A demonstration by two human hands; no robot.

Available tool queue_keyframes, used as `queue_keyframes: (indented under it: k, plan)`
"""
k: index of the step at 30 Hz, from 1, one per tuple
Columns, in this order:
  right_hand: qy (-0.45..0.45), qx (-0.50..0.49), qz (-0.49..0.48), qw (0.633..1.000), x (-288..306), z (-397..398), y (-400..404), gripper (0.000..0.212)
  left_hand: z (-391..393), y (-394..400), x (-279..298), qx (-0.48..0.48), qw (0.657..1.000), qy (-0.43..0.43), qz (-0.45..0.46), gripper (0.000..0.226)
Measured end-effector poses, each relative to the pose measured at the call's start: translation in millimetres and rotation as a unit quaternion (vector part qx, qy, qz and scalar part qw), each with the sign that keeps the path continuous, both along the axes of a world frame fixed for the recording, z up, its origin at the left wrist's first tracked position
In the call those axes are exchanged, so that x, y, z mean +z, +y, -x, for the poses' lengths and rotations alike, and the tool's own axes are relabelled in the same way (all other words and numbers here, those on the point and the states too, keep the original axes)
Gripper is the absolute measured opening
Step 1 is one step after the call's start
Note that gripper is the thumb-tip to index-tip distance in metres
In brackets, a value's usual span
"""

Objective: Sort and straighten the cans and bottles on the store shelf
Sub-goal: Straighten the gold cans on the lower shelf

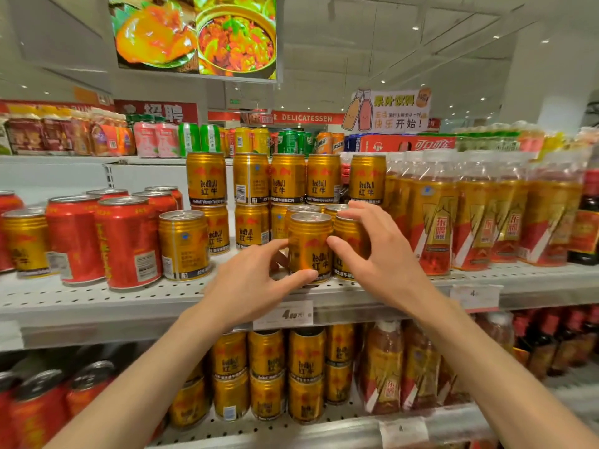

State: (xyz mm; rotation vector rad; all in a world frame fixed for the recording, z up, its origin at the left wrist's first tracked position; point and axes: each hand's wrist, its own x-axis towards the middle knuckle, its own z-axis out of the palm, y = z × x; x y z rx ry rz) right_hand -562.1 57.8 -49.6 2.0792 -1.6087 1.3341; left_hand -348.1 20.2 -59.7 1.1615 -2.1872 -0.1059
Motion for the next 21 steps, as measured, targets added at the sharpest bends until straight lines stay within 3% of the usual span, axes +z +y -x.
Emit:
queue_keyframes:
  k: [5, 13, 17, 21]
  plan:
    - [-0.007, -0.014, -0.018, 1.000, -2, -7, 9, 0.058, -6, 2, -2, -0.025, 0.999, 0.048, -0.009, 0.077]
    - [-0.117, 0.006, -0.059, 0.991, -28, -14, 63, 0.067, -38, 40, -25, -0.092, 0.967, 0.237, -0.028, 0.041]
    - [-0.182, 0.010, -0.068, 0.981, -55, -37, 95, 0.051, -65, 65, -54, -0.091, 0.967, 0.239, -0.020, 0.041]
    - [-0.157, 0.004, -0.200, 0.967, -95, -67, 109, 0.039, -109, 73, -96, -0.055, 0.978, 0.192, -0.060, 0.046]
